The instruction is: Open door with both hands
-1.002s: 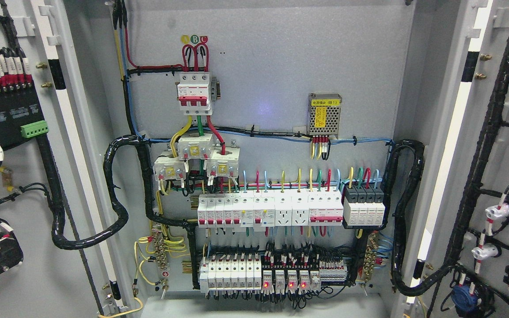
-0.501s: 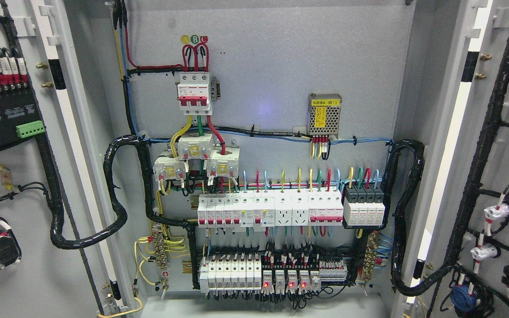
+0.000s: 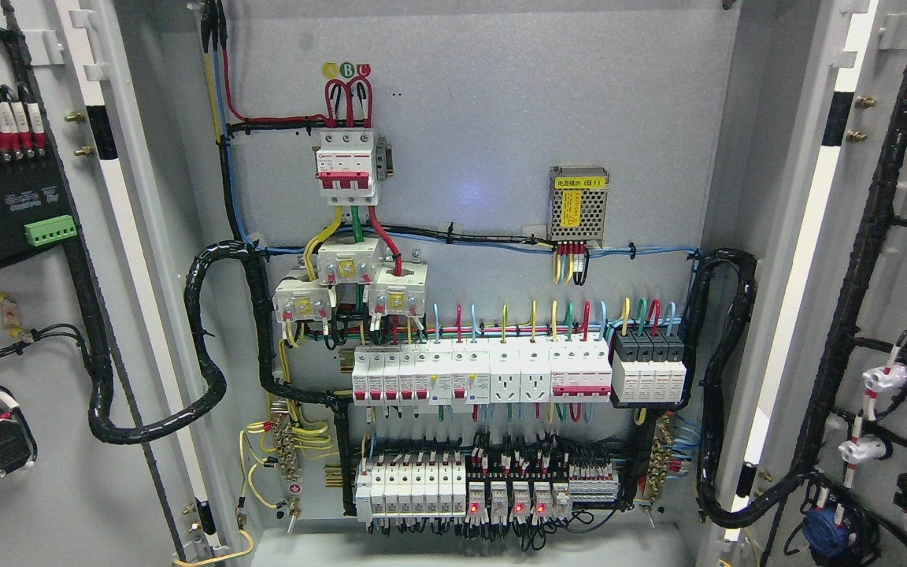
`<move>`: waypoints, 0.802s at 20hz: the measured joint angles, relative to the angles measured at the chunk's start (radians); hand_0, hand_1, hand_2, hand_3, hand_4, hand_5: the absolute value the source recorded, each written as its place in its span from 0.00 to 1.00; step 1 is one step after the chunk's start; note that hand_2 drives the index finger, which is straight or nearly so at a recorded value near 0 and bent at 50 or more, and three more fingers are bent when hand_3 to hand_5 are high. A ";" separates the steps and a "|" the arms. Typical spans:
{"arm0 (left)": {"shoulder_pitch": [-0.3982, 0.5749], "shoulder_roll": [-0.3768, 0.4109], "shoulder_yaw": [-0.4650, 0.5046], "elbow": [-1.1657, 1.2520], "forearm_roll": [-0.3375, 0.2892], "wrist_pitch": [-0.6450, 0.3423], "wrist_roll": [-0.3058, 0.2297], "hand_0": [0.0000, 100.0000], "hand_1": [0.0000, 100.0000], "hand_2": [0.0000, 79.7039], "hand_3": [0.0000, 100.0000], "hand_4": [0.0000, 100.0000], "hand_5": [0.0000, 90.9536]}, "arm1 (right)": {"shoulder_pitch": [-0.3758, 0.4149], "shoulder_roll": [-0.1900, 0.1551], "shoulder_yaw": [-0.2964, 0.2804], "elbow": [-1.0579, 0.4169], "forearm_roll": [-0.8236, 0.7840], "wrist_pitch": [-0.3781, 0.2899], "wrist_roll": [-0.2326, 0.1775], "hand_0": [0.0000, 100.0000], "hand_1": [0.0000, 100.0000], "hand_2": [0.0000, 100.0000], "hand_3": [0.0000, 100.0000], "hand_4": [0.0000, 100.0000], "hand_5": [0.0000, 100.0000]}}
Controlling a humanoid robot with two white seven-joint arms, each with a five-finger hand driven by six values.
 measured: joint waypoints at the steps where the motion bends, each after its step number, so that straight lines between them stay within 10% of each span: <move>1: 0.002 0.000 0.000 0.000 0.000 0.000 0.000 0.00 0.00 0.00 0.00 0.00 0.00 | 0.001 0.000 0.003 -0.001 0.000 0.000 0.000 0.19 0.00 0.00 0.00 0.00 0.00; 16: 0.111 -0.009 -0.049 -0.095 -0.071 -0.020 0.000 0.00 0.00 0.00 0.00 0.00 0.00 | 0.011 -0.003 0.098 -0.004 0.033 -0.001 0.000 0.19 0.00 0.00 0.00 0.00 0.00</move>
